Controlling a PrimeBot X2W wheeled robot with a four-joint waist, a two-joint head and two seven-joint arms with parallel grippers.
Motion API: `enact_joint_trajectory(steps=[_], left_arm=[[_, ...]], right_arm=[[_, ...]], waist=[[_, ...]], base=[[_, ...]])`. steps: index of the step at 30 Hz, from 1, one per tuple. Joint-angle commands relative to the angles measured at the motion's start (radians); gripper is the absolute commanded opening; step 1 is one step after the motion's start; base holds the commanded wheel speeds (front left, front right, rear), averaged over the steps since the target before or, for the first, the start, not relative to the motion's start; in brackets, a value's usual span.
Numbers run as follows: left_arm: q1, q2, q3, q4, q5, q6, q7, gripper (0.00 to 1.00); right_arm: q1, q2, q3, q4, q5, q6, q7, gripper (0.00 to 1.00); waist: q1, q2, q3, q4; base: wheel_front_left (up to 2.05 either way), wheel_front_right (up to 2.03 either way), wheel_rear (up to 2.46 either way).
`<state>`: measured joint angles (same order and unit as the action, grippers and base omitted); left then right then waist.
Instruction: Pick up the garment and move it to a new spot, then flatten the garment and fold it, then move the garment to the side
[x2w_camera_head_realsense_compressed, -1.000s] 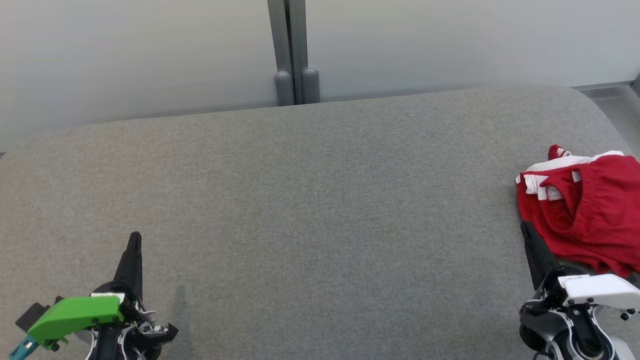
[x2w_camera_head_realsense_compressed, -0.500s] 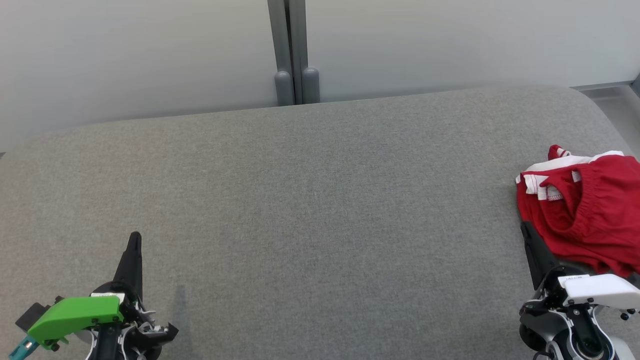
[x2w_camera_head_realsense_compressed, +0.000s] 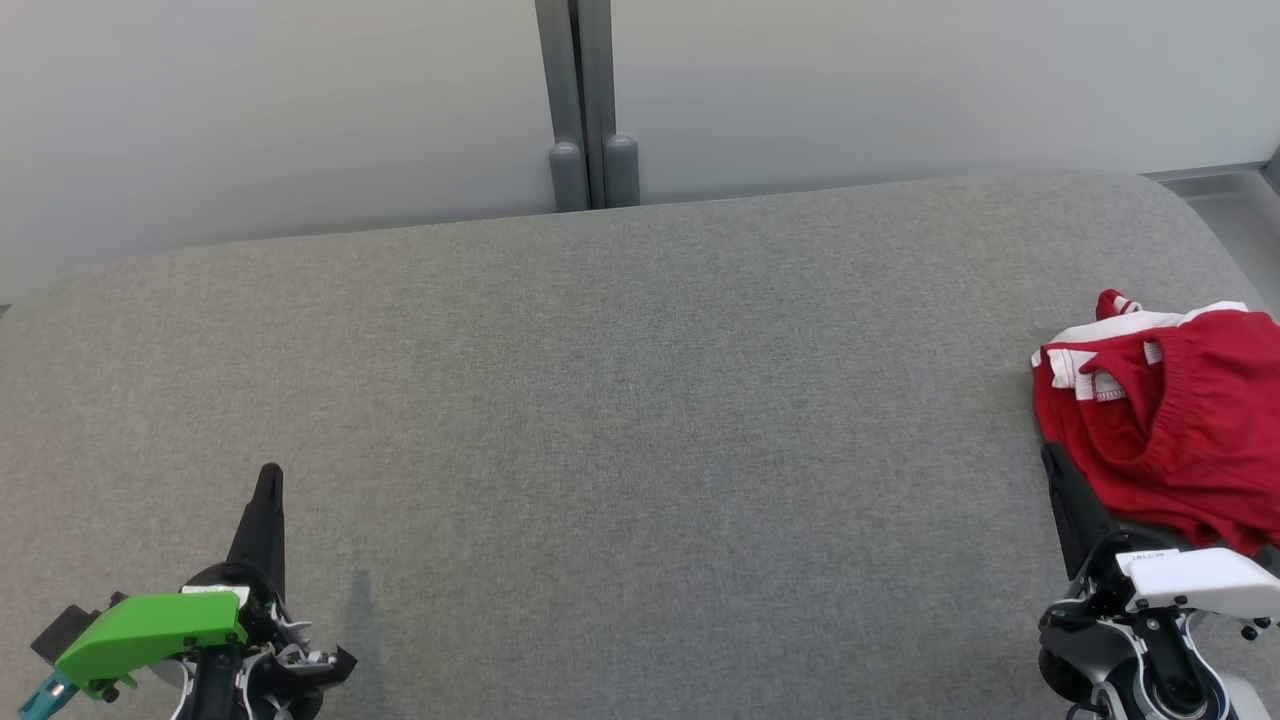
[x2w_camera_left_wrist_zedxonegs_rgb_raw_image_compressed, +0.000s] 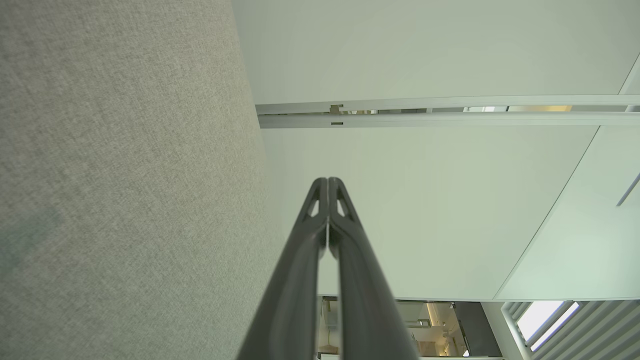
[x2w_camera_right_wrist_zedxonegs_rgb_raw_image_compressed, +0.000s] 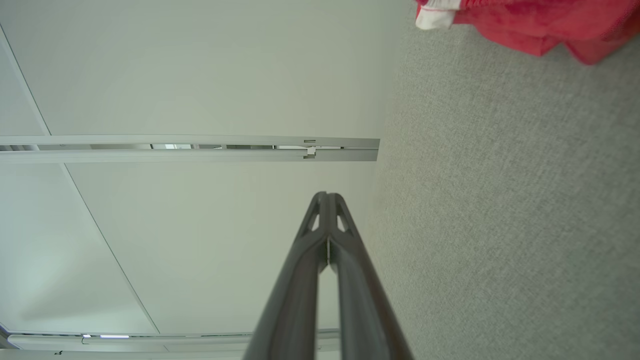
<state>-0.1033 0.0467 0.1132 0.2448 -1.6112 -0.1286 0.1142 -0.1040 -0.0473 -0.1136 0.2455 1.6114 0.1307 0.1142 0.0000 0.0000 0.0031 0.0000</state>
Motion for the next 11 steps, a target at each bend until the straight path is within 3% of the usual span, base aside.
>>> enact_joint_trajectory(steps=[1, 11], left_arm=[[-0.012, 0.007, 0.002, -0.001, -0.003, -0.004, 0.003, 0.00], [-0.012, 0.007, 0.002, -0.001, -0.003, -0.004, 0.003, 0.00]], right_arm=[[-0.008, -0.006, -0.002, -0.003, 0.003, 0.000, 0.003, 0.00], [-0.008, -0.006, -0.002, -0.003, 0.003, 0.000, 0.003, 0.00]], waist=[[0.0000, 0.0000, 0.000, 0.000], [0.0000, 0.0000, 0.000, 0.000]], base=[[0.00, 0.00, 0.00], [0.00, 0.00, 0.00]])
